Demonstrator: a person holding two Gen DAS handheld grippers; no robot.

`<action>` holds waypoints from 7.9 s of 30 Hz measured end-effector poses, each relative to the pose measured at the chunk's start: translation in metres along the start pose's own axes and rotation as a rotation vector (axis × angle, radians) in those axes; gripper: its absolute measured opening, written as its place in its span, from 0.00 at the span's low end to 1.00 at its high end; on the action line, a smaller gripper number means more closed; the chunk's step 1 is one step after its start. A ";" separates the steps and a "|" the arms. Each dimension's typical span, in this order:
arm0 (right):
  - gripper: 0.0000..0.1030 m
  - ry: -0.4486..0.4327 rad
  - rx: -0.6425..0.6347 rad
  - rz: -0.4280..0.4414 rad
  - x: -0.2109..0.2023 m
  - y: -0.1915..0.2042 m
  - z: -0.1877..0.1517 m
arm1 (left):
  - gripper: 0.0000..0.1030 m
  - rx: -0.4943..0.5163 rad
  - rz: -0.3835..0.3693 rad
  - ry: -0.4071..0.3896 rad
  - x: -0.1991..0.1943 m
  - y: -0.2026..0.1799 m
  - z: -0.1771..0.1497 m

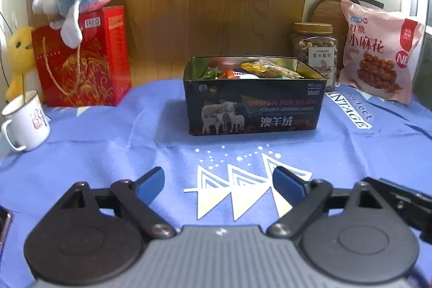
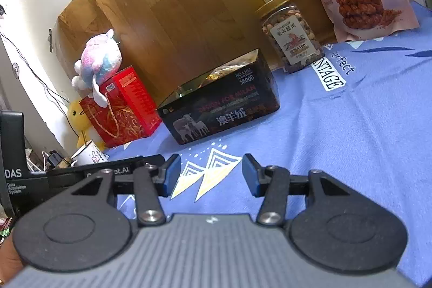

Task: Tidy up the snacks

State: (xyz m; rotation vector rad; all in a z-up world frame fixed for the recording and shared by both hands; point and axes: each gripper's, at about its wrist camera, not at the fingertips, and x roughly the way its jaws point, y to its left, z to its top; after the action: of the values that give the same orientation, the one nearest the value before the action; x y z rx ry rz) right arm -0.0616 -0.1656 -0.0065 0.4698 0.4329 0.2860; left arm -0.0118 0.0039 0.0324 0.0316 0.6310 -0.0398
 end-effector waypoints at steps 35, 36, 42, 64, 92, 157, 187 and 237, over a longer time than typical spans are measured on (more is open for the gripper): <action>0.85 -0.019 0.045 -0.014 -0.007 0.004 -0.004 | 1.00 0.065 0.311 -0.097 -0.018 0.028 0.003; 0.85 -0.019 0.046 -0.012 -0.007 0.005 -0.003 | 1.00 0.065 0.310 -0.091 -0.017 0.028 0.003; 0.85 -0.023 0.041 0.002 -0.009 0.006 -0.002 | 1.00 0.076 0.321 -0.084 -0.019 0.027 0.003; 0.86 -0.024 0.039 0.025 -0.011 0.010 -0.001 | 1.00 0.143 0.401 -0.115 -0.027 0.028 0.003; 0.87 -0.015 0.027 0.043 -0.011 0.014 -0.001 | 1.00 0.200 0.487 -0.174 -0.033 0.029 0.006; 0.88 -0.066 -0.037 0.024 -0.024 0.020 0.001 | 1.00 0.099 0.199 -0.151 -0.054 0.013 0.013; 0.89 -0.081 -0.076 0.005 -0.028 0.028 -0.004 | 1.00 0.075 0.165 -0.047 -0.042 0.012 0.003; 0.89 -0.068 -0.061 -0.001 -0.017 0.014 -0.007 | 1.00 0.109 0.180 0.012 -0.018 0.007 -0.006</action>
State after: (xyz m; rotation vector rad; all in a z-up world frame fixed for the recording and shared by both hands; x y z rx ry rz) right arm -0.0826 -0.1570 0.0003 0.4188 0.3573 0.2804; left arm -0.0292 0.0112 0.0379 0.1942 0.6357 0.0998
